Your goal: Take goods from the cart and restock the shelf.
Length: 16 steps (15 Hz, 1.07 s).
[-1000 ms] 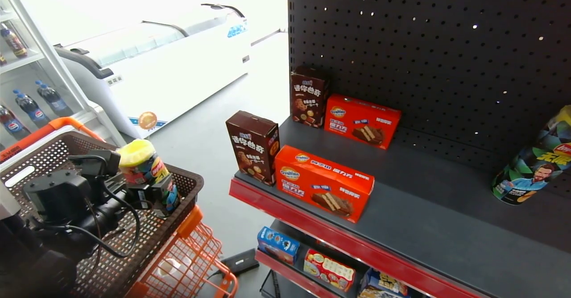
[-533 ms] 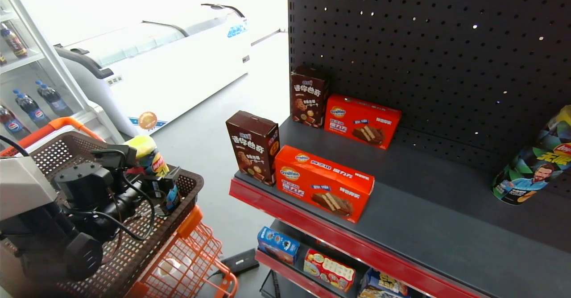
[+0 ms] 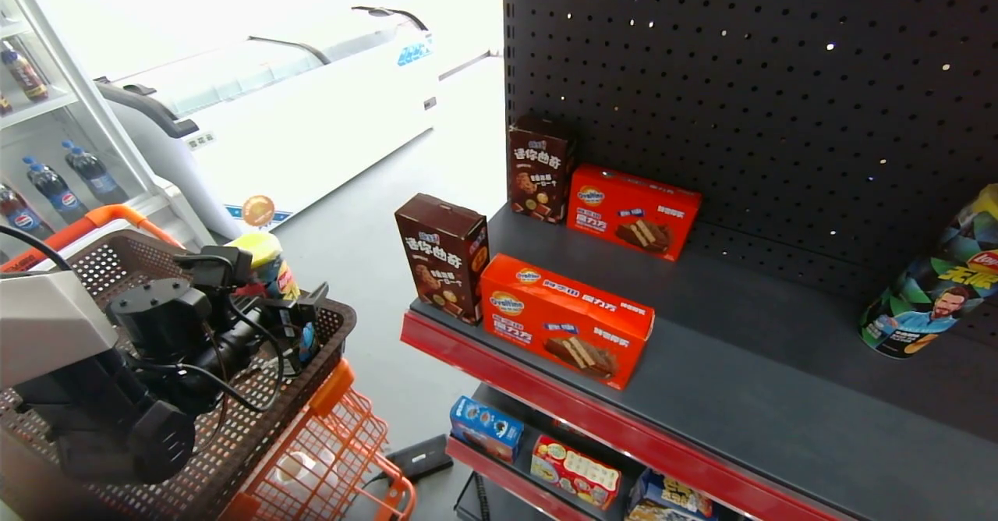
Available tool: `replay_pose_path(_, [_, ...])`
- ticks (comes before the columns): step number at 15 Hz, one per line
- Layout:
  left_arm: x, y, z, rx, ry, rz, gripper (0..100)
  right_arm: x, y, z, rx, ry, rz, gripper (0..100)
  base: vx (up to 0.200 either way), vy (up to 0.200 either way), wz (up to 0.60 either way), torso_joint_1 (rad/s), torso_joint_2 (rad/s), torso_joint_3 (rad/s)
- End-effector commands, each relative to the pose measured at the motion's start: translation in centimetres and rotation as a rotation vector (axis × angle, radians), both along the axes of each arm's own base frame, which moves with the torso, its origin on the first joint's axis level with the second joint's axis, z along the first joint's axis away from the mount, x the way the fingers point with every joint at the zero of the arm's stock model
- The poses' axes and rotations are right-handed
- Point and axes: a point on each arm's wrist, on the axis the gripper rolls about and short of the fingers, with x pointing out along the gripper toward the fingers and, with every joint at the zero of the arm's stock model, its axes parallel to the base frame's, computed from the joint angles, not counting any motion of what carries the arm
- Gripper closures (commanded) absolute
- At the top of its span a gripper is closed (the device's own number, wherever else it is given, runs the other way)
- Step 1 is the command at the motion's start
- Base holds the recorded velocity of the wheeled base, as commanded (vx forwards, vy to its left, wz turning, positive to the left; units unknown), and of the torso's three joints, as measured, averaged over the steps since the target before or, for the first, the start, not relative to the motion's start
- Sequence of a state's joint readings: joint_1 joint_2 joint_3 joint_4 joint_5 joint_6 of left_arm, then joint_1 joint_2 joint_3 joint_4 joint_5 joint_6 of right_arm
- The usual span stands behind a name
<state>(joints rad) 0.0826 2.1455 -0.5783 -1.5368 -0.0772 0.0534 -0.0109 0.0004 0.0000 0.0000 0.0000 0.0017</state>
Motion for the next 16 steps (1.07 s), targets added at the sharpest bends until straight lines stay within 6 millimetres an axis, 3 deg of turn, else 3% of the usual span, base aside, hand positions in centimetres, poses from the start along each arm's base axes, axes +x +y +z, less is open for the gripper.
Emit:
replay_pose_path(1, [0.2, 0.0, 0.3, 0.001, -0.015, -0.002, 100, 0.0, 0.0, 0.0, 0.000, 0.000, 0.000, 0, 0.000, 0.000, 0.00, 0.000, 0.00, 0.000])
replay_pose_path(8, [-0.1, -0.1, 1.1, 0.013, -0.056, 0.001, 100, 0.0, 0.0, 0.0, 0.000, 0.000, 0.002, 0, 0.000, 0.000, 0.00, 0.000, 0.00, 0.000])
replay_pose_path(11, [-1.4, -0.8, 5.6, 0.062, -0.183, 0.016, 100, 0.0, 0.0, 0.0, 0.000, 0.000, 0.002, 0, 0.000, 0.000, 0.00, 0.000, 0.00, 0.000])
replay_pose_path(14, [-2.7, -1.1, 10.0, 0.065, -0.200, 0.008, 100, 0.0, 0.0, 0.0, 0.000, 0.000, 0.000, 0, 0.000, 0.000, 0.00, 0.000, 0.00, 0.000])
replay_pose_path(16, [-4.9, -1.9, 13.3, 0.063, -0.226, -0.035, 100, 0.0, 0.0, 0.0, 0.000, 0.000, 0.000, 0, 0.000, 0.000, 0.00, 0.000, 0.00, 0.000])
